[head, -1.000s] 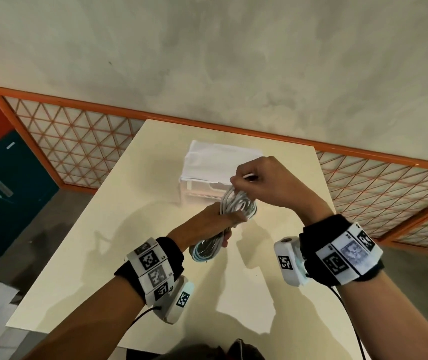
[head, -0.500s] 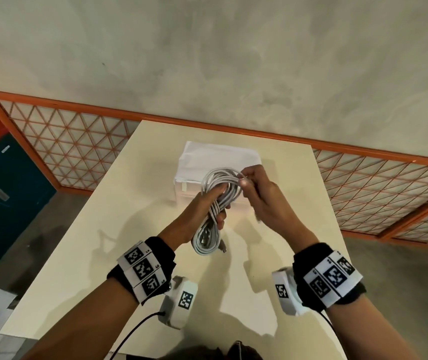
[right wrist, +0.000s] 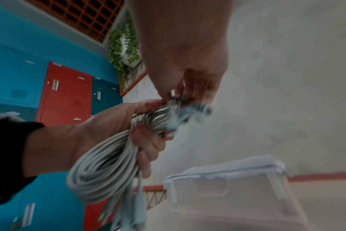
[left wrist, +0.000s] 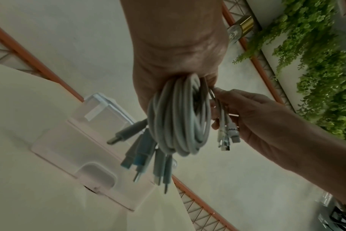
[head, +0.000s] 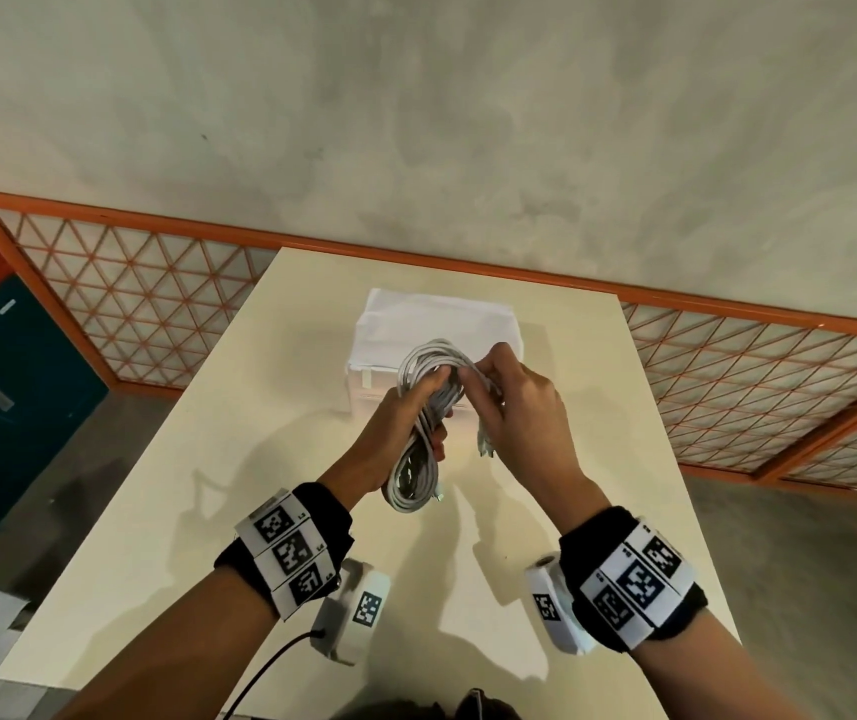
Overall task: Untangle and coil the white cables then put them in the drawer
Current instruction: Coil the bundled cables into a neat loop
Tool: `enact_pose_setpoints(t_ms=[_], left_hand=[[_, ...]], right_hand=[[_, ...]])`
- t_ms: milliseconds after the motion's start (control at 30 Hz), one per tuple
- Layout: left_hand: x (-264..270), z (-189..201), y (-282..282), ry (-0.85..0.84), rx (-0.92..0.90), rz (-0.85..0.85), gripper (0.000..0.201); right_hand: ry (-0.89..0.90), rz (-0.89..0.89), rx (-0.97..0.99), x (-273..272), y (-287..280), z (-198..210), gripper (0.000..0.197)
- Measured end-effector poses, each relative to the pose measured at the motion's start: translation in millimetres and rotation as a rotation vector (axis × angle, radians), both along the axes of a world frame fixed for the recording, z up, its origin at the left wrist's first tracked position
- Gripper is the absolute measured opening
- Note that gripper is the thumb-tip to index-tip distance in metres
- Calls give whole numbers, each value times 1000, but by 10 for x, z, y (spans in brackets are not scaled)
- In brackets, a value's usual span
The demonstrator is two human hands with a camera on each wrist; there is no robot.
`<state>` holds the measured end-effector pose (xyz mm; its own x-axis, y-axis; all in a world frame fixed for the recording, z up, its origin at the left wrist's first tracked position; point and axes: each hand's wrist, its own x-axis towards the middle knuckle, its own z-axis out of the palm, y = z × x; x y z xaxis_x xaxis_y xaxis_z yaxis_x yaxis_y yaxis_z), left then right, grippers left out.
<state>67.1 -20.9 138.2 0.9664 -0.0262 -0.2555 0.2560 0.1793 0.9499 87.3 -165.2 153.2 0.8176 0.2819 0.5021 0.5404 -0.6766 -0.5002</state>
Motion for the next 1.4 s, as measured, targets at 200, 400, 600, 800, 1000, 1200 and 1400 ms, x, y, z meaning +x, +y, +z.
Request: enact_pose_setpoints(t_ms=[200,400,600,800,1000,1200,1400], left_hand=[[-42,28,21,31,65,-34,42],[-35,-16,121,28,258,-159,26],[-79,-48,183,85,529,-380,36],[-97,17,223,124,557,-408,31],[-68,98,194,87,452,-332,31],[-52,82,203,69,449,-325,28],[-88,38,196,73,534,-403,33]], right_hand=[[122,195,-29,107,-80,65,24],[116,298,-404,109,-151,167,56],[185,441,-418,171,-189,104,62],[218,463,-323,165,-161,-36,37],[-24,247,-292,52,-75,-57,32],[60,262,-263,171,-120,3,22],[591,357,-163,173,-199,32,26]])
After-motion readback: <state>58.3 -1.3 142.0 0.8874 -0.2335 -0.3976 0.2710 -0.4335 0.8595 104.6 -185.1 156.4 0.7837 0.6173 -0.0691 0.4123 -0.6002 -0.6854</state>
